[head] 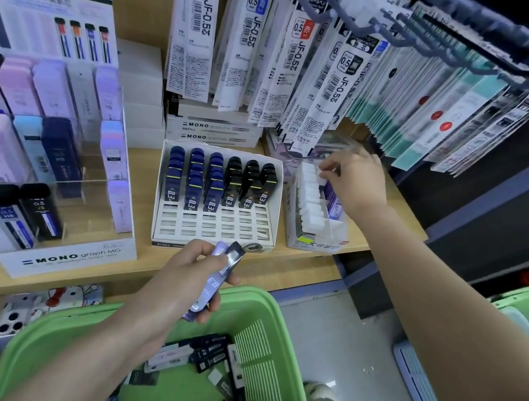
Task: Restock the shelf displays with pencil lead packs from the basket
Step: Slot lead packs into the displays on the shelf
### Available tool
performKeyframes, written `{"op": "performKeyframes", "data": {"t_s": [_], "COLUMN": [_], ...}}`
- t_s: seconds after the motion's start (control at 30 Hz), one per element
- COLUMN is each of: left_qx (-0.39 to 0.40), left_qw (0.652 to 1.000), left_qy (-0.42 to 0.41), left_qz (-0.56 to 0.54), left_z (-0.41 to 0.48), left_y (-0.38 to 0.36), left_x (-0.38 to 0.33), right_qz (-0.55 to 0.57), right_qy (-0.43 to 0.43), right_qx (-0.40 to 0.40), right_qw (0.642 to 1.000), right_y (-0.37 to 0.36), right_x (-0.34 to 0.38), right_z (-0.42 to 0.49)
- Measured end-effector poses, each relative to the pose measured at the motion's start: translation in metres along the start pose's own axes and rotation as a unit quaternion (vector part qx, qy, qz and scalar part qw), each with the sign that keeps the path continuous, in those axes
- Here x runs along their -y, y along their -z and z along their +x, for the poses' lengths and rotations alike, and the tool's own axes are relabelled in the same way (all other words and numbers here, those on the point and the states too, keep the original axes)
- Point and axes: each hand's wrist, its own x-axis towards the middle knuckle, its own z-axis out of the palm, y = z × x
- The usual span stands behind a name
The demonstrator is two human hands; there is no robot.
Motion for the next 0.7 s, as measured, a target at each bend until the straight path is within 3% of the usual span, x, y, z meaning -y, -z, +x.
{"op": "performKeyframes", "data": {"t_s": [0.13,0.33,0.47,0.6,0.7], "left_qx": [-0.008,-0.022,-0.024,-0.013,-0.015], "left_qw": [1.0,0.997,0.996,0.997,0.996], "left_qy": [-0.018,-0.016,-0.032,-0.06,-0.087], "left_qz": [-0.01,-0.072,-0.081,-0.044,-0.011], "left_z": [0.0,0.001,-0.002,-0.01,-0.017], "left_y": [-0.001,-0.001,0.0,0.001,0.004], "left_x": [0.0,-0.003,-0.004,-0.006,-0.007], "right_qz": [-0.004,0.168,0.351,0.4,0.468], "right_qy": [0.011,-0.015,-0.029,0.012,-0.02], "right_qx": [-0.039,-0.157,-0.027,0.151,0.2], "right_qw": [0.999,0.973,0.935,0.904,0.861], "right_y": [0.001,0.022,0.028,0.031,0.032], "right_x": [0.002,0.042,0.083,0.107,0.115], "right_z": [-0.009,-0.055,-0.093,-0.115,-0.123]}}
